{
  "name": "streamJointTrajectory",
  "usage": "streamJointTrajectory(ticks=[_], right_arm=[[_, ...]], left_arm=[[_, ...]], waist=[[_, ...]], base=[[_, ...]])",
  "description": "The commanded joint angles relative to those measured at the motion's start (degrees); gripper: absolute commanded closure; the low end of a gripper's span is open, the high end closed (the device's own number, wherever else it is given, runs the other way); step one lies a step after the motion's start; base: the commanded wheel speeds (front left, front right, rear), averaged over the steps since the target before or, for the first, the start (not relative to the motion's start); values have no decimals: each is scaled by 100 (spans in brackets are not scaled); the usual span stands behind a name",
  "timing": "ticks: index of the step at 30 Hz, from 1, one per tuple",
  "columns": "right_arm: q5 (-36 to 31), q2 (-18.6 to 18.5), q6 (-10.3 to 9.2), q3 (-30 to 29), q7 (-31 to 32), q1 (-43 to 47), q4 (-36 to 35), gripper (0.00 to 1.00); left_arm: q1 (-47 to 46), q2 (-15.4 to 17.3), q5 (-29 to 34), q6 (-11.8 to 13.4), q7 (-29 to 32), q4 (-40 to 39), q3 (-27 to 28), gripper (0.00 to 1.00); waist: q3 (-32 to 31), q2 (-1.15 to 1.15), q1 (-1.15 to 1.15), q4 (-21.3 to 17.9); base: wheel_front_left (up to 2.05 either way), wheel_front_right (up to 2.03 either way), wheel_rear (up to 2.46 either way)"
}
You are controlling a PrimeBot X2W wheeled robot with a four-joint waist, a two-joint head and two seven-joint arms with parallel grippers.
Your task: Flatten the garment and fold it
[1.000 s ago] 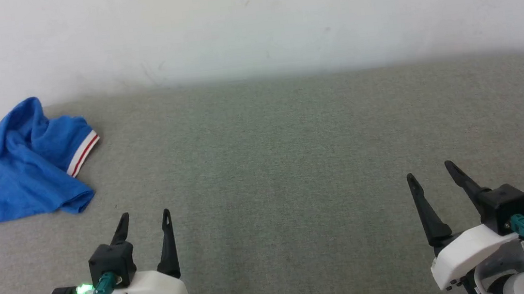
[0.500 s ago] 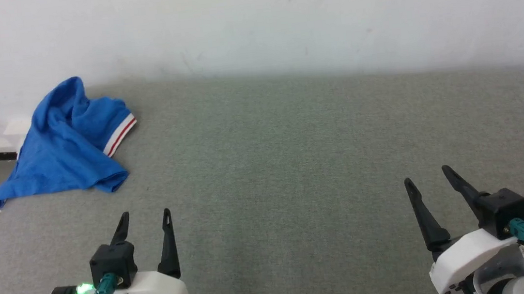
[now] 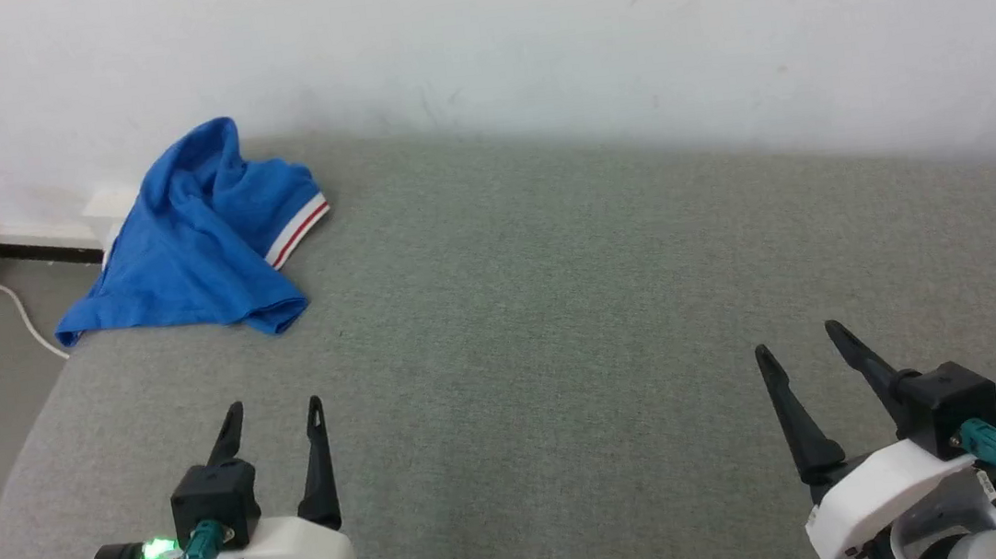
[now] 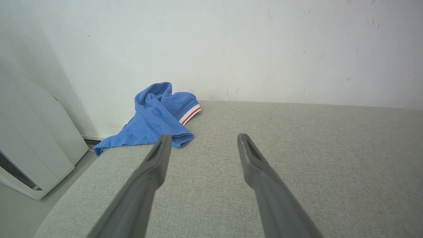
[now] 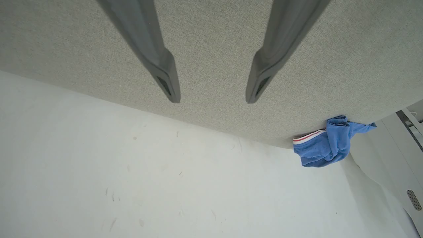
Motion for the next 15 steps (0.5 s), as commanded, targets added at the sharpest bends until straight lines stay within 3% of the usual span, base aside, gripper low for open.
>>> streamJointTrajectory(ticks=[1, 15], right_arm=[[59, 11, -5, 16, 8, 92, -29, 0], [178, -2, -7, 145, 26, 130, -48, 0]], left_arm=[[-63, 48, 25, 54, -55, -20, -20, 0], [-78, 135, 2, 127, -82, -28, -90, 0]], waist=[[-21, 0, 0, 111], [-54, 0, 0, 533]], base=[[0, 0, 0], [0, 0, 0]])
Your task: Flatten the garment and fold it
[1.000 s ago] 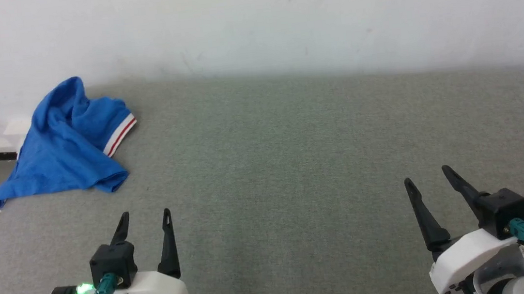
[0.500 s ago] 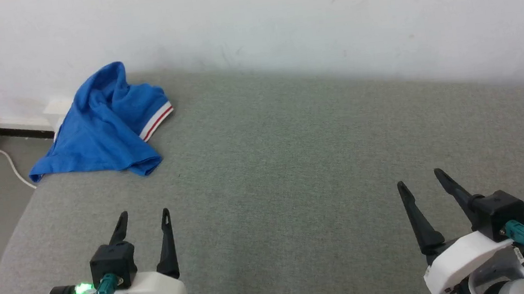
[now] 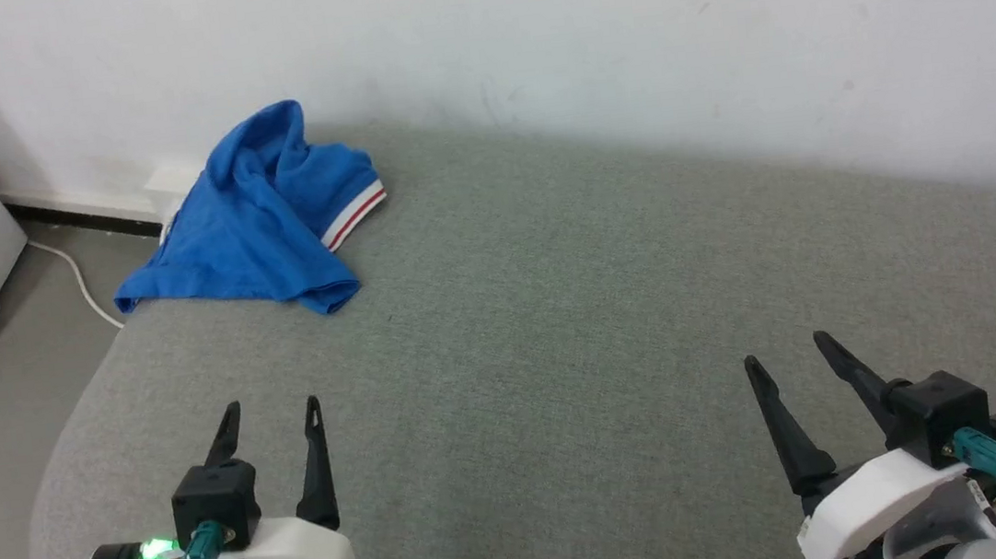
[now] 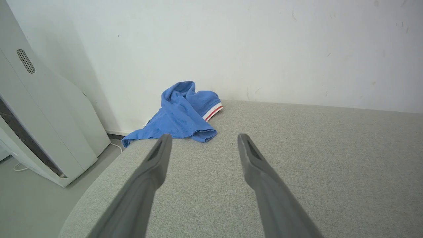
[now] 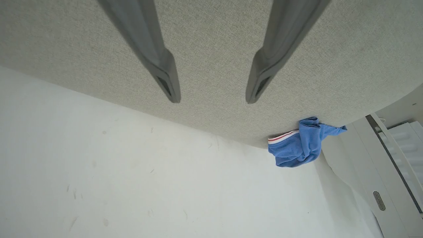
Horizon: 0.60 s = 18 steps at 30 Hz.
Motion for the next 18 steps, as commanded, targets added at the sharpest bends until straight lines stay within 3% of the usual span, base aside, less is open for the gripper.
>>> streamJointTrajectory(ticks=[1, 18], right_arm=[[46, -7, -7, 37, 19, 60, -36, 0], [229, -58, -8, 211, 66, 151, -77, 0]], left_arm=[[-80, 53, 2, 37, -44, -30, -30, 0], [-44, 165, -42, 162, -69, -51, -122, 0]], waist=[[-4, 0, 0, 78], [-72, 0, 0, 512]], base=[[0, 0, 0], [0, 0, 0]])
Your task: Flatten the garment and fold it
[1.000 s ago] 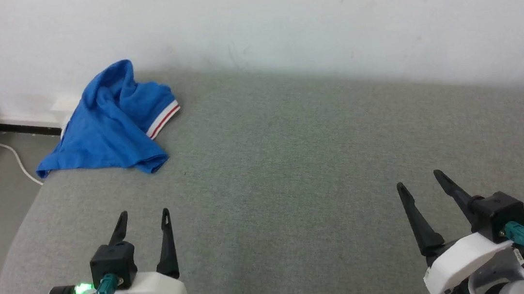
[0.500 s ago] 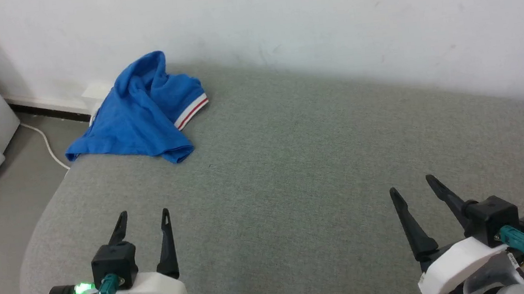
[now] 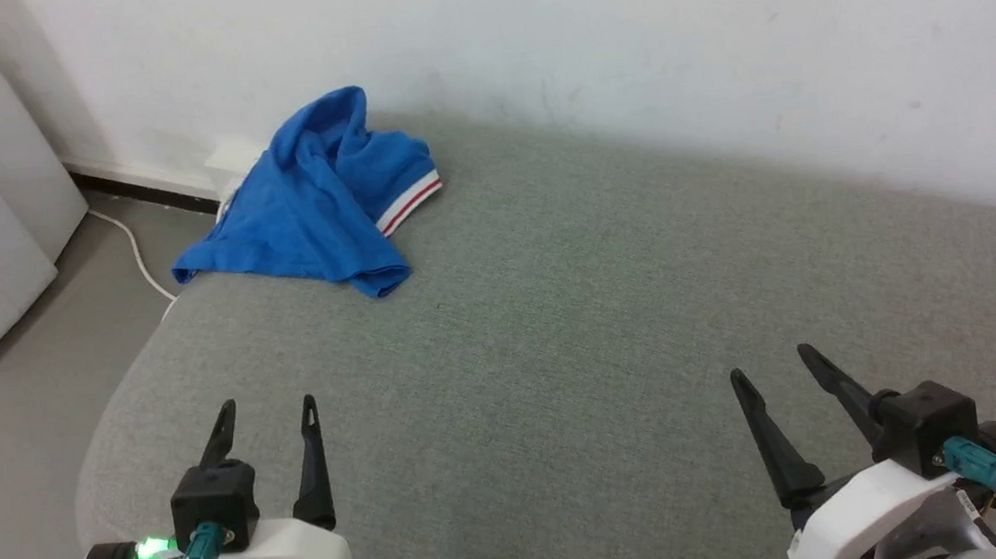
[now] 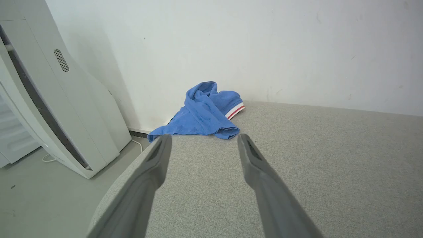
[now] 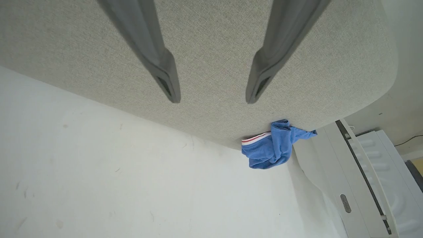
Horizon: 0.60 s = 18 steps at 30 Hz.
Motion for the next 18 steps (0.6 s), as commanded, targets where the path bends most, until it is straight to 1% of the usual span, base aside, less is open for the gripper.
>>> streamJointTrajectory(ticks=[1, 18], right_arm=[[79, -26, -9, 43, 29, 84, -34, 0], [153, -33, -10, 89, 99, 158, -62, 0]], left_arm=[[-39, 49, -39, 47, -28, -30, -17, 0], [-37, 147, -170, 120, 16, -77, -129, 0]], waist=[[-22, 0, 0, 53], [-17, 0, 0, 355]], base=[[0, 0, 0], [0, 0, 0]])
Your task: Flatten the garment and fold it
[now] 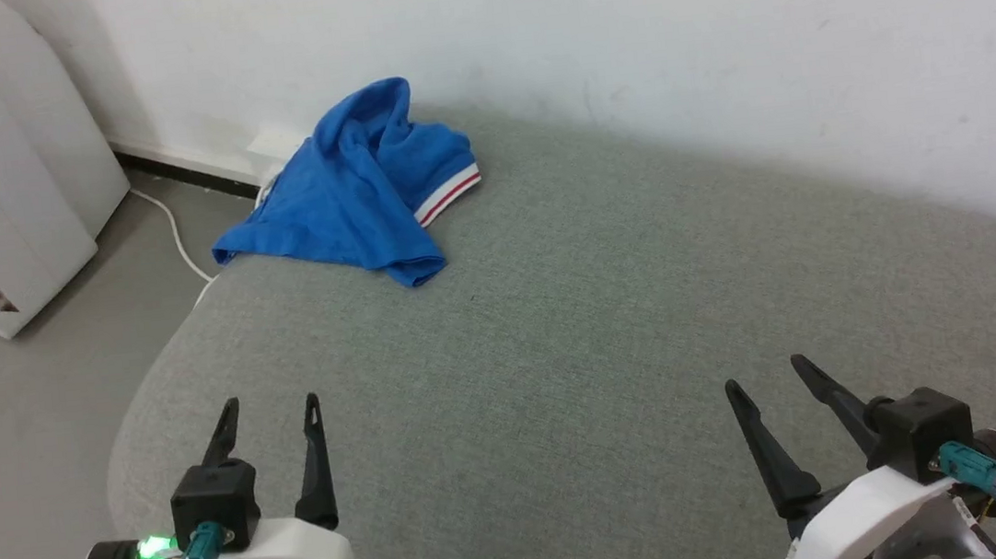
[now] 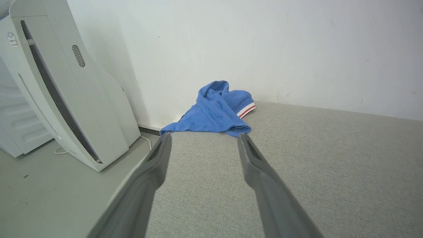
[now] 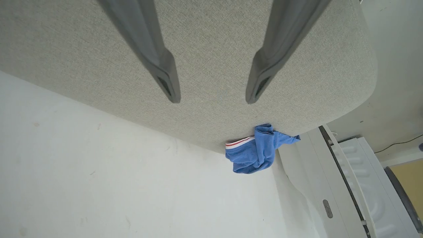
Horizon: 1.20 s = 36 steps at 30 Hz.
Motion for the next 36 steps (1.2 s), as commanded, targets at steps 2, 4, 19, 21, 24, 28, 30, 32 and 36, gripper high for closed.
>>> streamJointTrajectory(ticks=[2, 4, 19, 21, 24, 28, 30, 32, 36], right_arm=[[61, -16, -10, -3, 13, 96, -40, 0], [72, -12, -10, -2, 21, 103, -43, 0], [0, -5, -11, -167, 93, 98, -185, 0], [-26, -66, -11, -161, 137, 45, -278, 0], [-66, -178, -11, -151, 228, -63, -479, 0], [-108, -328, -11, -112, 364, -193, -819, 0], [-125, -404, -11, -84, 436, -238, -1023, 0], [-164, -468, -11, -50, 516, -287, -1252, 0], [-271, -599, -11, 109, 679, -368, -1692, 0]], left_arm=[[-37, 62, -33, 45, 8, -25, -31, 0], [-38, 77, -55, 47, 2, -25, -48, 0], [-322, 251, -316, -171, 248, -210, -106, 0], [-504, 320, -391, -236, 356, -271, -57, 0], [-868, 501, -536, -434, 663, -250, 3, 0], [-1569, 802, -704, -629, 1049, -78, 184, 0], [-1946, 926, -799, -702, 1296, 104, 255, 0], [-2307, 1051, -909, -803, 1545, 339, 277, 0], [-2997, 1301, -1155, -959, 1941, 882, 322, 0]], waist=[[11, 0, 0, 59], [14, 0, 0, 101], [275, 0, 0, -14], [417, 0, 0, -109], [719, 0, 0, -310], [1175, 0, 0, -616], [1420, 0, 0, -762], [1699, 0, 0, -923], [2213, 0, 0, -1243]], base=[[0, 0, 0], [0, 0, 0], [0, 0, 0], [0, 0, 0], [0, 0, 0], [0, 0, 0], [0, 0, 0], [0, 0, 0], [0, 0, 0]])
